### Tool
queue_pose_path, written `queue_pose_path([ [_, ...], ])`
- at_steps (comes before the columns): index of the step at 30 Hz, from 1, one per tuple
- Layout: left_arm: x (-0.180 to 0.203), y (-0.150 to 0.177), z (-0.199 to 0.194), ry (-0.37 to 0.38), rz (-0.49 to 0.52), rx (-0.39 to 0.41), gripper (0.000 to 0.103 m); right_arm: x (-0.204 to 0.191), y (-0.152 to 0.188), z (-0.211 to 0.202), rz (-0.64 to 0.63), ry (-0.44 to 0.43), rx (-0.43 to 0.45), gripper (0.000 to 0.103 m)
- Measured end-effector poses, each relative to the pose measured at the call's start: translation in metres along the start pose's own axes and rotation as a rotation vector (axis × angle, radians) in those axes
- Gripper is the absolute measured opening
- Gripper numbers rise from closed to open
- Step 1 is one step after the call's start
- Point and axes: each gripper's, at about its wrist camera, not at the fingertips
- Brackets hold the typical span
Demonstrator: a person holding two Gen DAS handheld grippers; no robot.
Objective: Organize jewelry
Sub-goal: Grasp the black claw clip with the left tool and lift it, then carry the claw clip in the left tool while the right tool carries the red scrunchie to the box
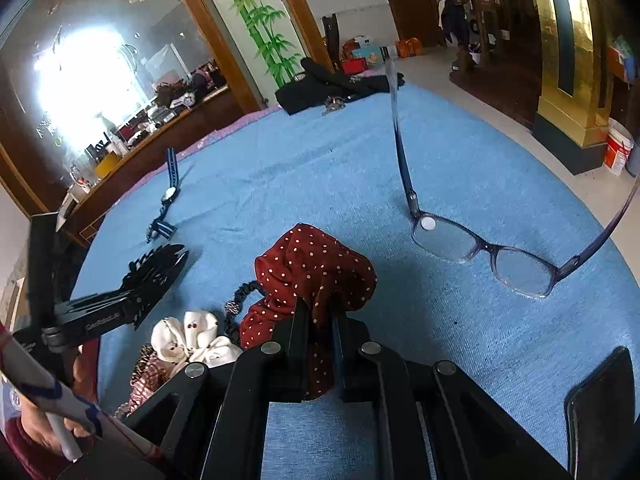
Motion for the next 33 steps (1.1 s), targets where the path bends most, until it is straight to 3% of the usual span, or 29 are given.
queue_pose_path([
  [12, 0.001, 0.071, -0.127, 0.009, -0.070, 0.208, 0.029, -0.041, 0.014, -0.032, -0.166, -0.099, 0.120, 0.009],
  [22, -0.043, 0.150, -0.184, -0.069, -0.152, 0.281, 0.029, -0.096, 0.068, -0.066, -0.240, -0.248, 0.056, 0.010],
  [33, -0.118, 0.209, -0.218, -0.131, -0.301, 0.323, 0.030, -0.161, 0.103, -0.078, -0.358, -0.346, -0.030, 0.010],
])
Point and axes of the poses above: each gripper's, at about its wrist camera, not at the fingertips, and z roughly the way its jaws point, x to its right, y to its underside, and after that the axes turned 3 degrees about -x, right-handed
